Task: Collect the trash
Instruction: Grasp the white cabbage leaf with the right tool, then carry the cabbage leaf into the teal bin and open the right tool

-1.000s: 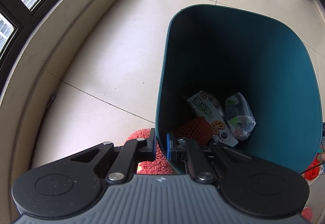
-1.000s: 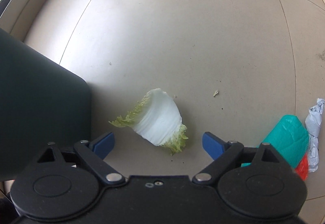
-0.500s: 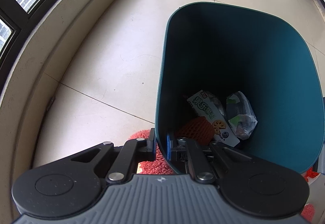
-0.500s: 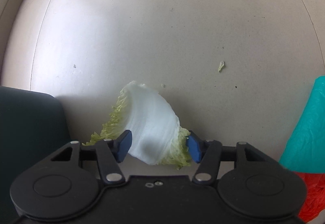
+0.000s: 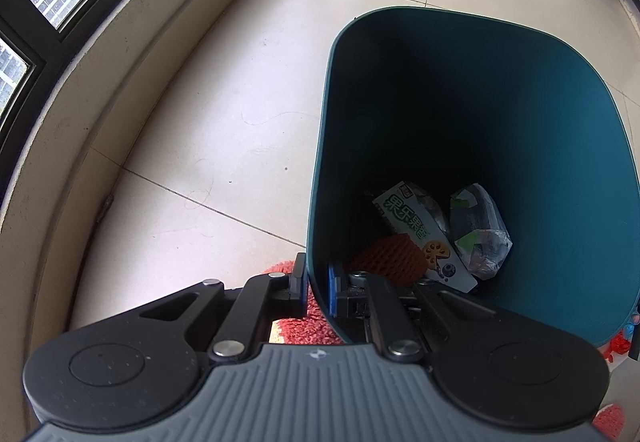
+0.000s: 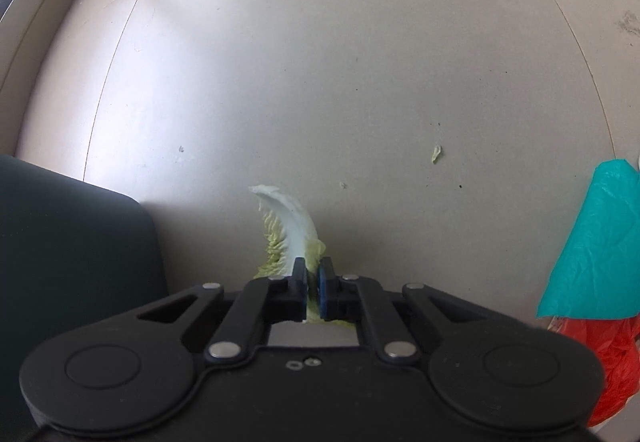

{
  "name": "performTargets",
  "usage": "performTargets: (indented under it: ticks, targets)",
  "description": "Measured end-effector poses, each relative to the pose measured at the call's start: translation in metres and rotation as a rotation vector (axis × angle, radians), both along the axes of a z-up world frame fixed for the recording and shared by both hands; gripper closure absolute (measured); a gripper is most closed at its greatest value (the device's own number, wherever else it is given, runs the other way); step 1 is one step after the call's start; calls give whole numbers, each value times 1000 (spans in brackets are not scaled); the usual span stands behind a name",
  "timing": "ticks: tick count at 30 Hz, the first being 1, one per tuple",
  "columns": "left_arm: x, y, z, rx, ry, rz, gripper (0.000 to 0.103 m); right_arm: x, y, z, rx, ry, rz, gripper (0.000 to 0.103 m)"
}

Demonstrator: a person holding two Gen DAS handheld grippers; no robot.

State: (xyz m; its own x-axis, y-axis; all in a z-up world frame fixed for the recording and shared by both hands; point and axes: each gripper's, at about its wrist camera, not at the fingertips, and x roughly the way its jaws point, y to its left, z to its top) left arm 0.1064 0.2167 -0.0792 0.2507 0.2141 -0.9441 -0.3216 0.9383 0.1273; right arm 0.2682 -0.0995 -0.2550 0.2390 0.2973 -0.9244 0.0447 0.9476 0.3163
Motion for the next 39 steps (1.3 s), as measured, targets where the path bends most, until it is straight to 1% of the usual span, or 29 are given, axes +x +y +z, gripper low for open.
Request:
performTargets:
  ticks: [4,6,10,16,20,21,25,29,30,32,35,39]
  targets:
    - [0,0,-1,-2,0,2,94,-2,0,36,-41,-59,59,99]
    - [0,1,-1,-7,2,10,94,-2,-1,59,-49,-87,82,99]
    - [1,2,-2,-17,8,24,94,-6,1,110,-54,-147,133,99]
    - [2,2,-1,-16,7,39,95,-24,5,187,-48,-194,207,99]
    - [1,2,1,-8,1,44,95,-36,10,235,-62,-257,250,99]
    - [1,2,1,-5,0,45,95,-43,3,248,-62,-274,256,99]
    - [1,1,1,-2,-2,49,95,-62,5,290,-41,-339,276,99]
    - [1,1,1,-3,-3,50,95,-71,22,327,1,-397,327,99]
    - [1,1,2,-5,-5,51,95,-72,28,333,7,-406,344,99]
    - [1,2,2,-11,-8,54,95,-72,58,335,24,-418,383,99]
    - [0,3,4,-12,-16,50,95,-73,84,335,24,-416,442,99]
    - [-2,4,5,-21,-20,47,95,-62,132,306,-1,-382,513,99]
